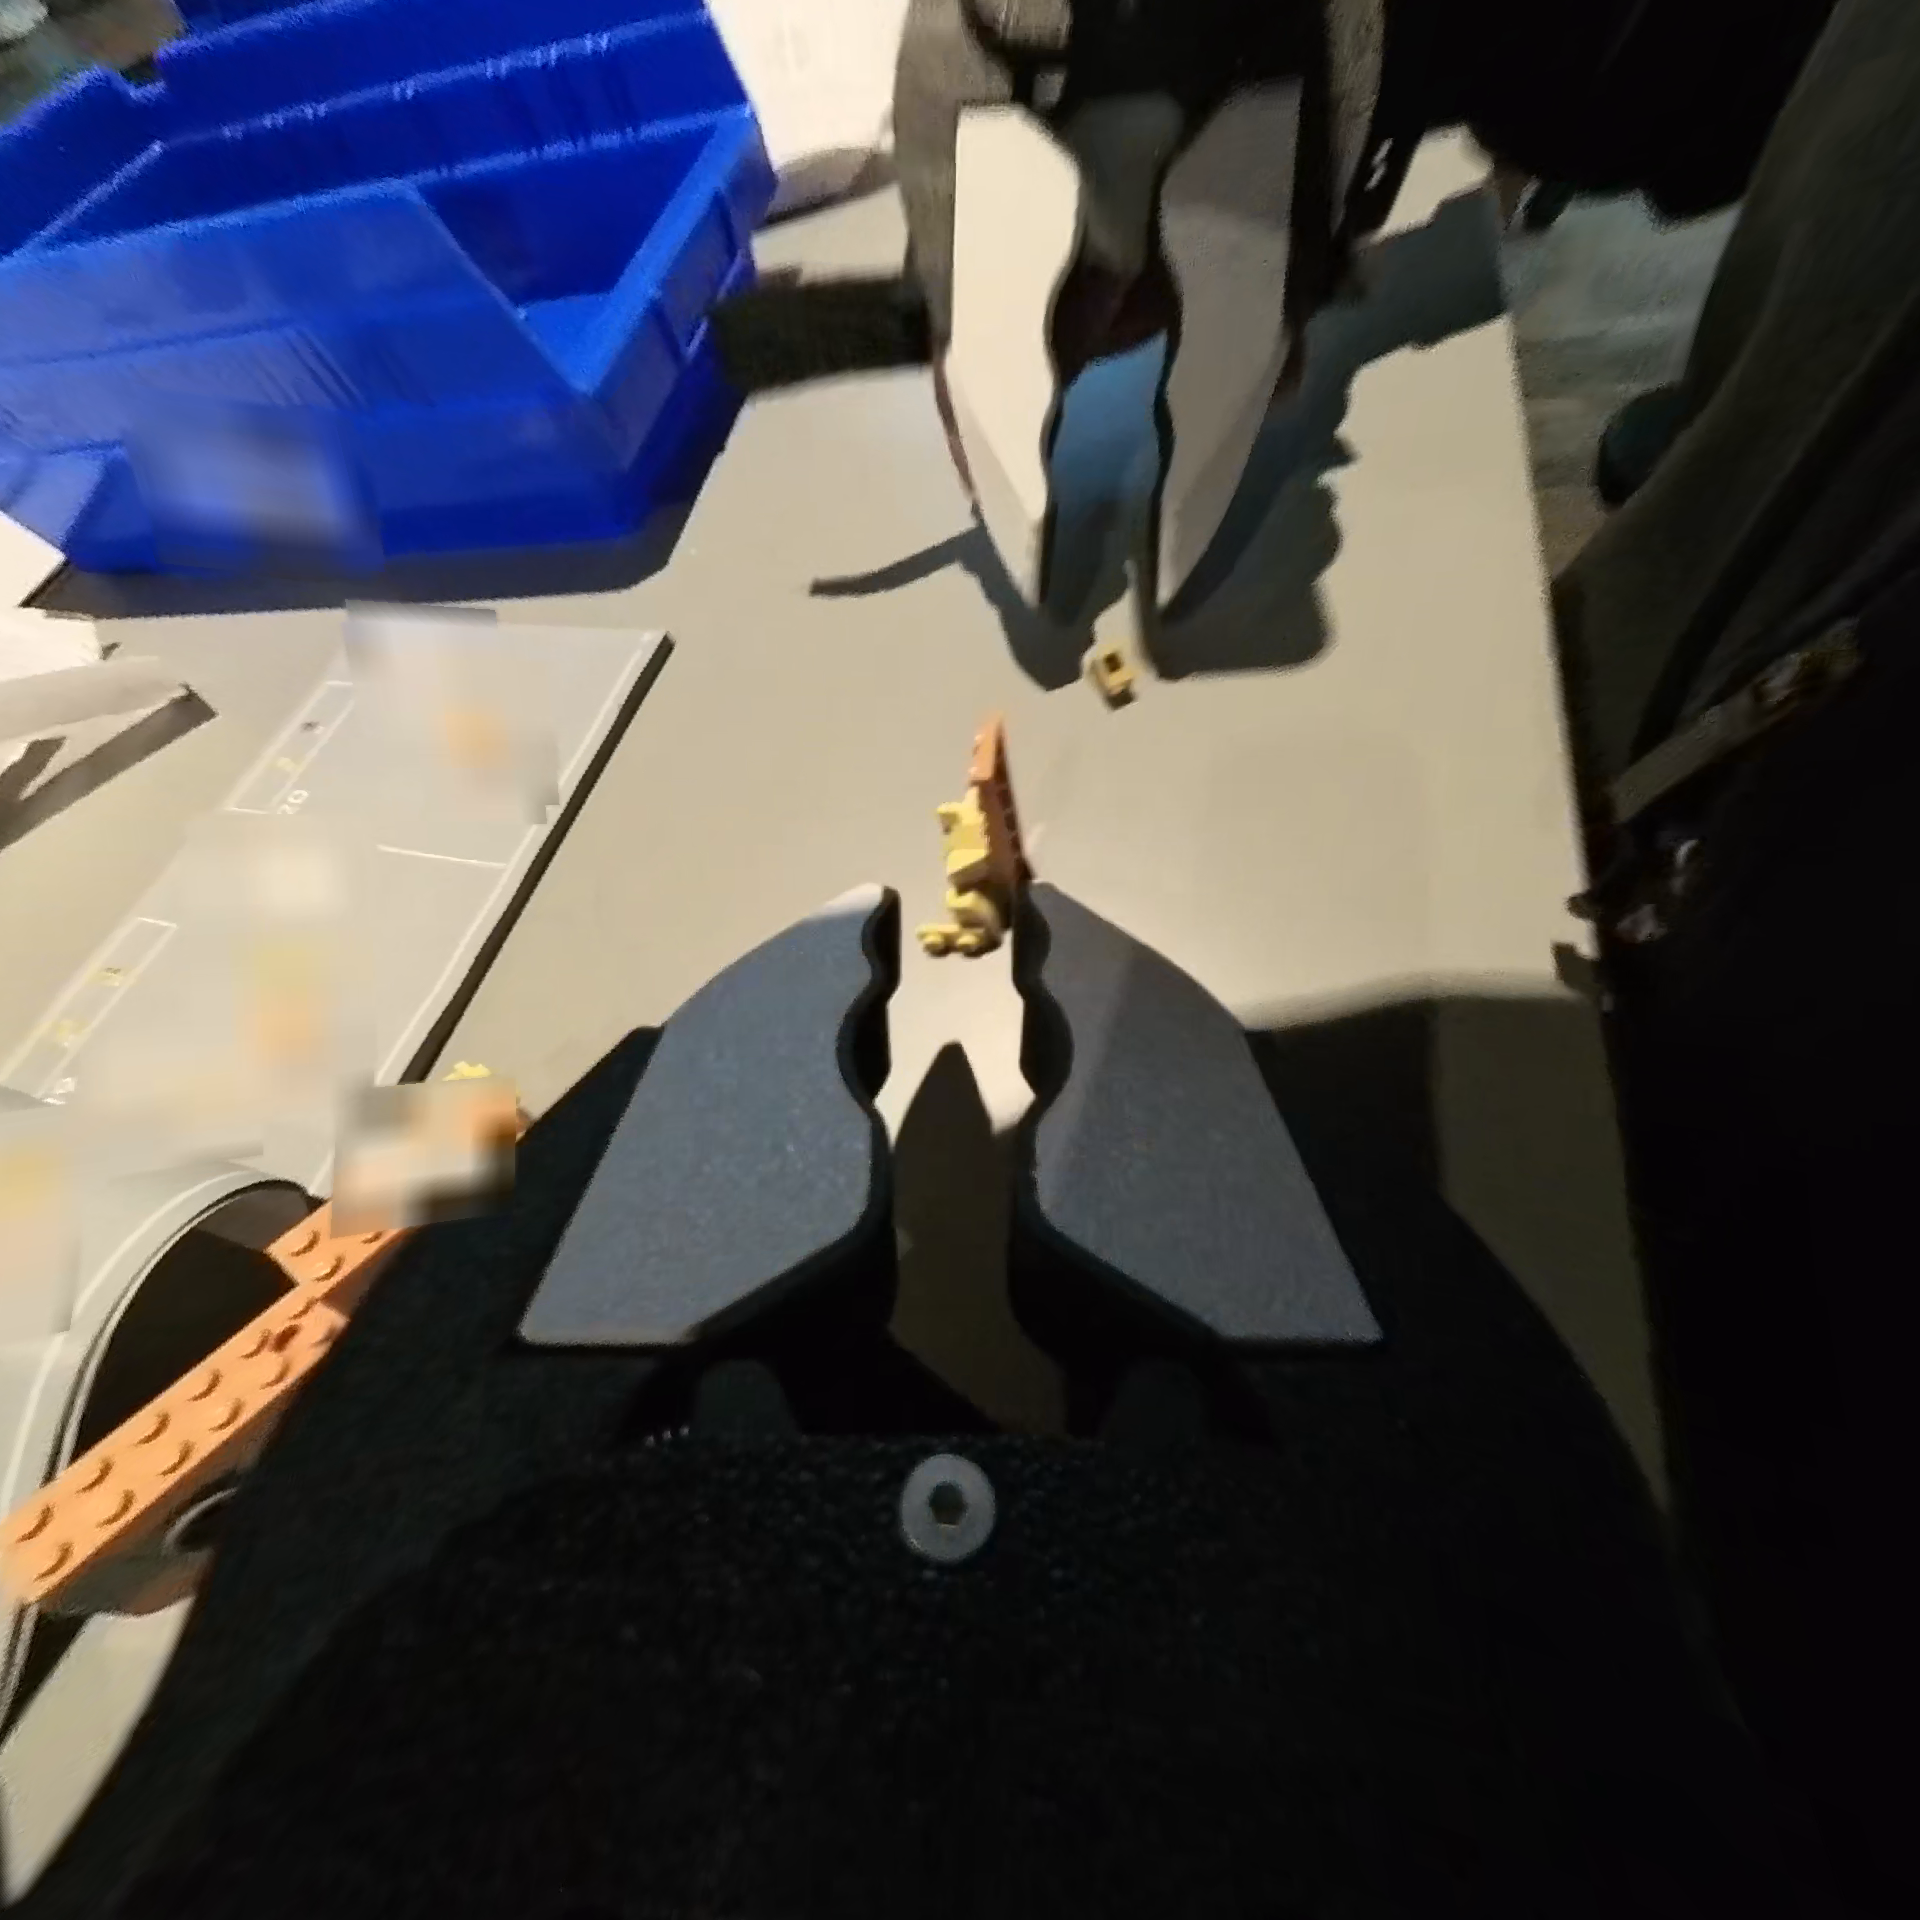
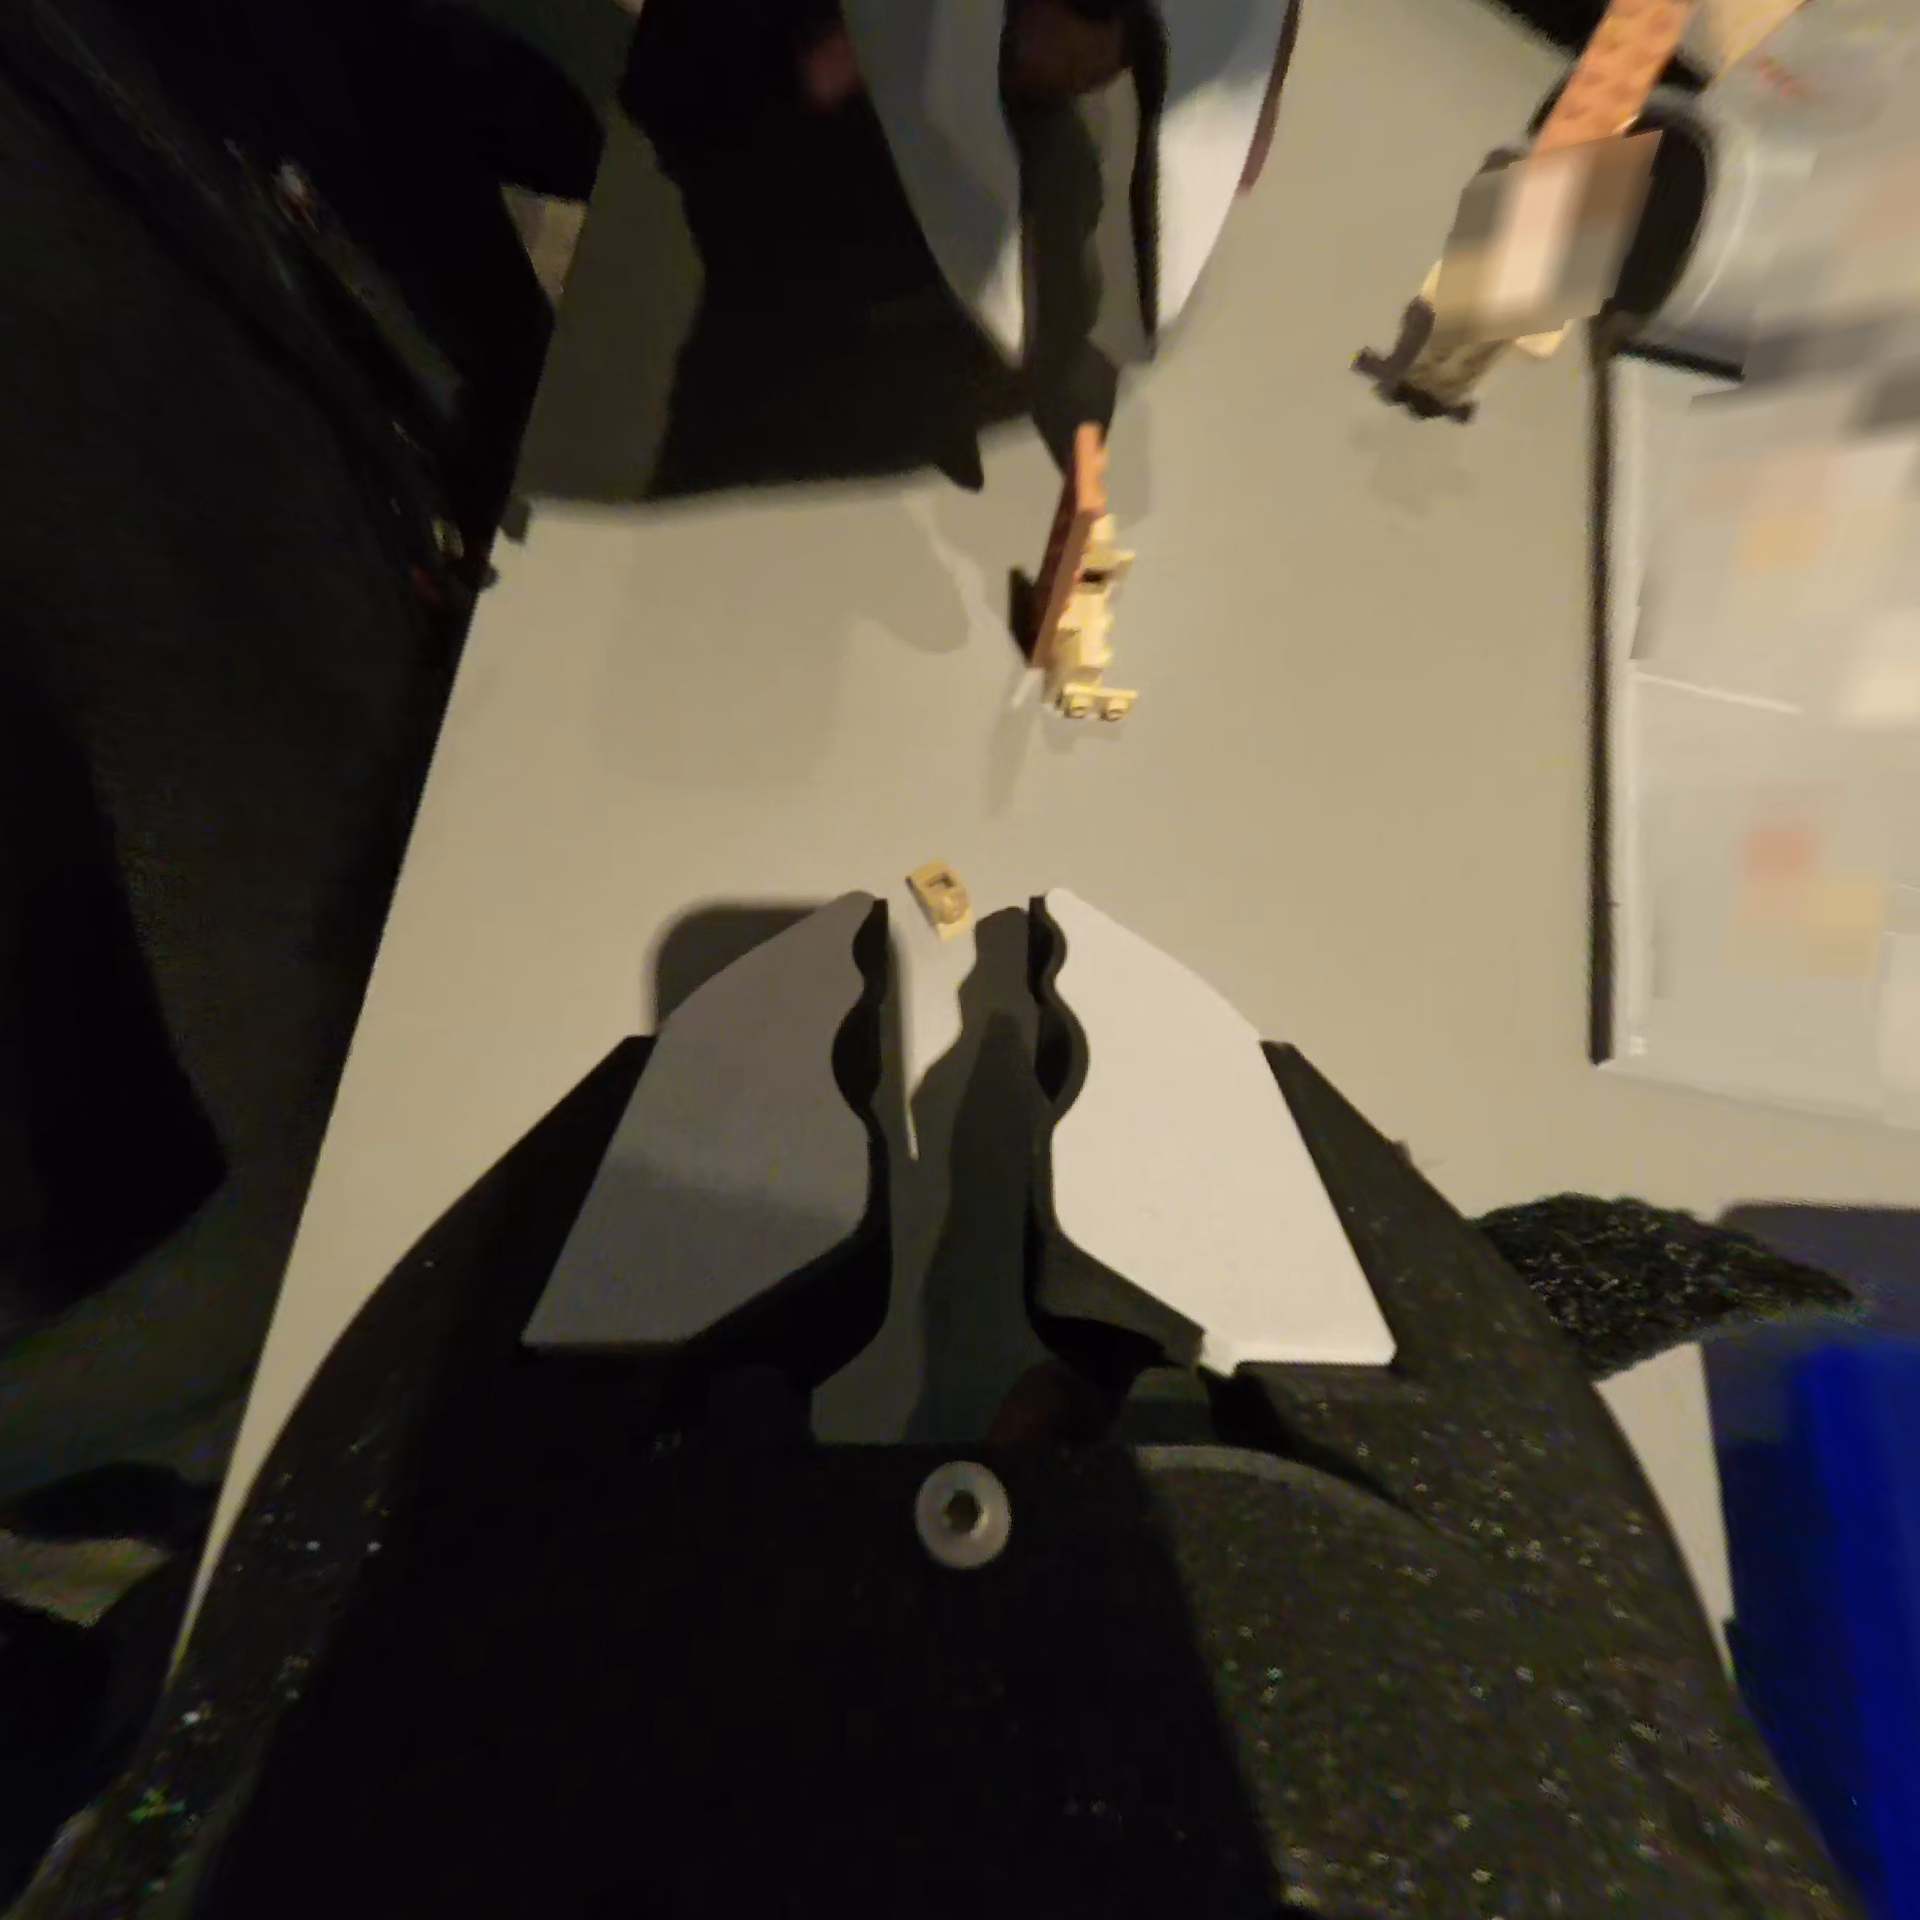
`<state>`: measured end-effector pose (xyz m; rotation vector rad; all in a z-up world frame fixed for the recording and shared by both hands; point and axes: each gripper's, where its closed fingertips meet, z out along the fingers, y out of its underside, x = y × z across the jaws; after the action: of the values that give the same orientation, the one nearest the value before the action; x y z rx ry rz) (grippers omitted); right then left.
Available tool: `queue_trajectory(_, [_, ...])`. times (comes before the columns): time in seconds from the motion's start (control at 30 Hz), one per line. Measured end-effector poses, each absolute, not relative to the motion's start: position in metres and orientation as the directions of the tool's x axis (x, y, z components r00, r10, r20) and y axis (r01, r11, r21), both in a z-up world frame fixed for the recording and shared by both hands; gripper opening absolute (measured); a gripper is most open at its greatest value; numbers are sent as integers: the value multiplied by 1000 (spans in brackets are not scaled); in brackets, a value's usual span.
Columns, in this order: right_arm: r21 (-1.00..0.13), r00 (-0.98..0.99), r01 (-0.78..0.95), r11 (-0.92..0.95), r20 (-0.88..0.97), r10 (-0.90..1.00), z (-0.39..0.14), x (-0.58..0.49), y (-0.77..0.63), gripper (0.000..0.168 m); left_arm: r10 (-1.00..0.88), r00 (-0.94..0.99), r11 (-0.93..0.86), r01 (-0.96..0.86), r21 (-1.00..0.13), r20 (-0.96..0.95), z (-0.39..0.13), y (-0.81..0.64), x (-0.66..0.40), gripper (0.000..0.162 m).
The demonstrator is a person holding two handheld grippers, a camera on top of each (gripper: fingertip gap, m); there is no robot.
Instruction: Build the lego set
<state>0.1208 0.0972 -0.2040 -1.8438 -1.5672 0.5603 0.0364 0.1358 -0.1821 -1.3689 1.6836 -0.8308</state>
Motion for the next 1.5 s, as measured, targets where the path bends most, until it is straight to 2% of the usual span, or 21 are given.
queue_trajectory(0.13, [-674,128,738,-45,73,989,-215,118,95,20,-977,-98,214,-433,-876,-190,-170,122,35,19])
queue_trajectory(0.2, [-653,88,757,-25,63,994,-220,116,94,9,-977,-90,213,-408,-888,-194,-162,111,37,18])
queue_trajectory(0.37, [-665,37,746,-20,11,999,-215,108,89,9,-990,-34,140,-416,-899,-139,-161,90,53,16])
queue_trajectory(0.5, [-697,17,718,-8,6,1000,-198,98,82,8,-998,47,11,-456,-890,-37,-171,85,69,16])
queue_trajectory(0.63, [-674,19,738,34,70,997,-188,92,80,8,-990,74,-138,-448,-883,117,-174,81,81,16])
queue_trajectory(0.9, [-686,55,727,38,112,992,-180,83,78,8,-995,50,-100,-486,-868,86,-179,73,88,15])
queue_trajectory(1.13, [-697,70,716,42,132,989,-180,80,75,11,-996,30,-83,-502,-861,78,-182,70,85,7])
queue_trajectory(1.23, [-727,112,685,46,168,979,-174,80,77,20,-983,29,-172,-463,-870,179,-178,69,85,7])
queue_trajectory(1.37, [-796,182,593,121,279,943,-160,79,79,24,-916,35,-388,-322,-864,399,-161,73,85,7])
queue_trajectory(1.5, [-875,335,458,154,330,883,-142,73,87,25,-732,-31,-672,-125,-730,680,-140,85,82,7])
